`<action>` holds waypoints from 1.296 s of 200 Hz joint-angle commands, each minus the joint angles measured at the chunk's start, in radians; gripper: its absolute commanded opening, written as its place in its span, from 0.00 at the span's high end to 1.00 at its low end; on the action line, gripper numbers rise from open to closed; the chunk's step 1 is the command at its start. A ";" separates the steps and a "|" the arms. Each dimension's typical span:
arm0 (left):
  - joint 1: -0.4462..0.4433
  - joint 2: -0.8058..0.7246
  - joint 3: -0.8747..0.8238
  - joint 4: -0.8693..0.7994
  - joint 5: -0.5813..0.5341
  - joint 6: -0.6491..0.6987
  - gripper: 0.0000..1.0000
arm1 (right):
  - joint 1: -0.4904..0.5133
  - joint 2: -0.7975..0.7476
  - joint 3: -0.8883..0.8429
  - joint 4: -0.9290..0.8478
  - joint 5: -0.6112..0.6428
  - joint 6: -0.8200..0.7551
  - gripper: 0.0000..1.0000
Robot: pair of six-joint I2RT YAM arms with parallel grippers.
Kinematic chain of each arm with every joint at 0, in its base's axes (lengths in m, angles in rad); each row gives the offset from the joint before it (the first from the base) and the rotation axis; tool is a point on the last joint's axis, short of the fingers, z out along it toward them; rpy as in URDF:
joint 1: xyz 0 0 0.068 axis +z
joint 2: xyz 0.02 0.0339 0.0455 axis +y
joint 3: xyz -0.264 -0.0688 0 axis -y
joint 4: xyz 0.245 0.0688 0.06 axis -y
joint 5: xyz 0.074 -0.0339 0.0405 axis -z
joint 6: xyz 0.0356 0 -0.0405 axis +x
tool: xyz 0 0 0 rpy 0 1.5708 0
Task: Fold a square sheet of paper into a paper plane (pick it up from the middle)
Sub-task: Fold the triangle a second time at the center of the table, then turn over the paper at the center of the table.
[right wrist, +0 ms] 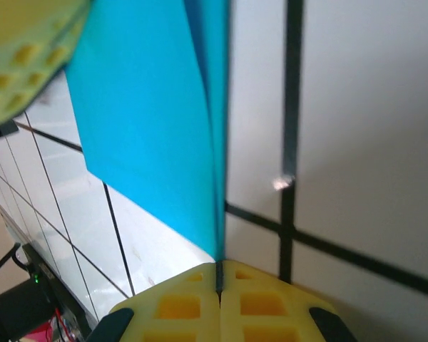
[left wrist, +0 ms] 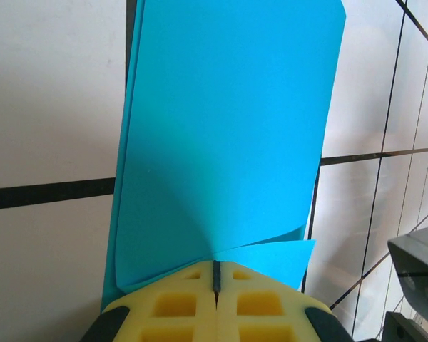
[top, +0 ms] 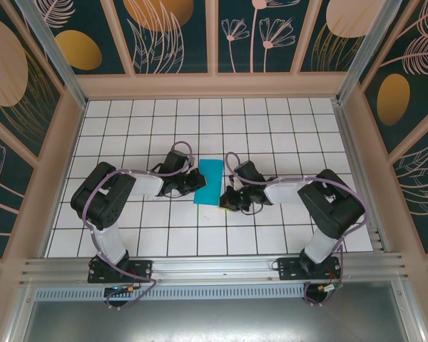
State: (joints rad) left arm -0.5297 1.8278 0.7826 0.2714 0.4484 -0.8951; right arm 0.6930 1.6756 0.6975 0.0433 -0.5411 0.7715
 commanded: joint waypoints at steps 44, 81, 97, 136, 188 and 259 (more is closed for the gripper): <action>-0.002 -0.022 -0.014 -0.025 -0.026 -0.012 0.92 | -0.072 -0.010 0.086 -0.001 0.103 0.044 0.76; -0.003 -0.025 -0.016 -0.011 -0.018 -0.018 0.90 | -0.086 0.085 0.159 0.030 0.090 0.074 0.70; -0.004 -0.024 -0.016 -0.007 -0.014 -0.019 0.90 | -0.086 0.111 0.174 0.048 0.076 0.085 0.70; -0.003 -0.026 -0.013 -0.004 -0.011 -0.020 0.89 | -0.087 0.144 0.182 0.060 0.076 0.115 0.70; -0.004 -0.020 -0.008 -0.003 -0.007 -0.021 0.89 | -0.087 0.152 0.167 0.126 0.034 0.129 0.70; -0.004 -0.033 -0.002 -0.012 -0.017 -0.023 0.87 | -0.088 0.151 0.160 0.175 0.016 0.117 0.70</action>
State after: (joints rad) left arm -0.5304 1.8187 0.7815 0.2733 0.4412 -0.9104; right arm 0.6083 1.8164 0.8597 0.1570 -0.4934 0.8822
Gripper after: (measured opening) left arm 0.123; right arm 0.299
